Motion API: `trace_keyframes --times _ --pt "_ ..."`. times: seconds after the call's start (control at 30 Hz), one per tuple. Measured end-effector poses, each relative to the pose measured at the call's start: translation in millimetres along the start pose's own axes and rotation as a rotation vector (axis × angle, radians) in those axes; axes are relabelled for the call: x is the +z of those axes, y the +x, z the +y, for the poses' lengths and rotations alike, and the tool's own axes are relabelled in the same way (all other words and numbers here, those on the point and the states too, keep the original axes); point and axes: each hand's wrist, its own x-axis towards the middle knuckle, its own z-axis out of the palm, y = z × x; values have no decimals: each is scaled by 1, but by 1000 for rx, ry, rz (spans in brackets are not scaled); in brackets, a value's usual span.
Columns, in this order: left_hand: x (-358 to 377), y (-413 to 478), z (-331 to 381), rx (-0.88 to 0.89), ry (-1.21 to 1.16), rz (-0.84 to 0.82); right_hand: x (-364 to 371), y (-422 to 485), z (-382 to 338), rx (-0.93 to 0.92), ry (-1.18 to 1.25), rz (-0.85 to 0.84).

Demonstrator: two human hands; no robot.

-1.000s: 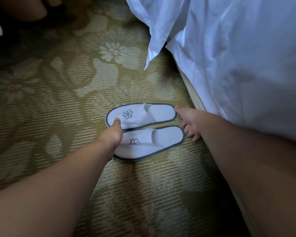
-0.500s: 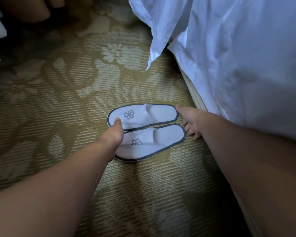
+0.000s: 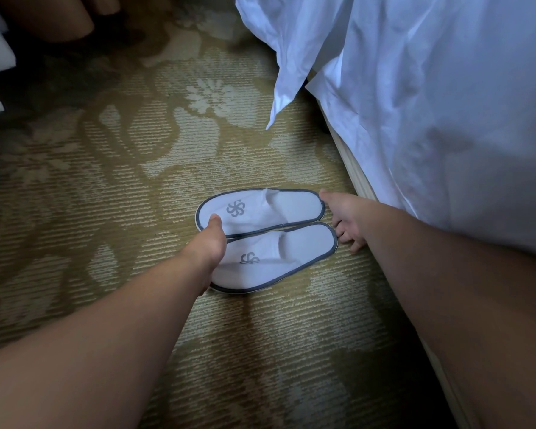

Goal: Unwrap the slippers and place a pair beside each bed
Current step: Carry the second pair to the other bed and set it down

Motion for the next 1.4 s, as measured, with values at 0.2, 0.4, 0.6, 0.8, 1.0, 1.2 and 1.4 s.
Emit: trace_keyframes --times 0.2,0.4,0.6,0.8,1.0,1.2,1.4 --pt "1 4 -1 2 -28 3 1 1 1 -19 -5 17" --pt "0 6 -1 -15 -55 -2 1 0 -1 -27 7 33" --pt "-1 5 0 -30 -56 -7 1 -1 -3 -25 28 23" --pt "-1 3 0 -37 -63 -18 1 4 0 -55 66 23" --pt "-1 7 -1 -24 -48 -12 1 4 1 -61 45 28" --pt "-5 9 2 -84 -55 -41 0 2 -2 -31 25 -5" --pt "-24 13 22 -27 -126 -13 -3 1 -18 -64 53 -25"
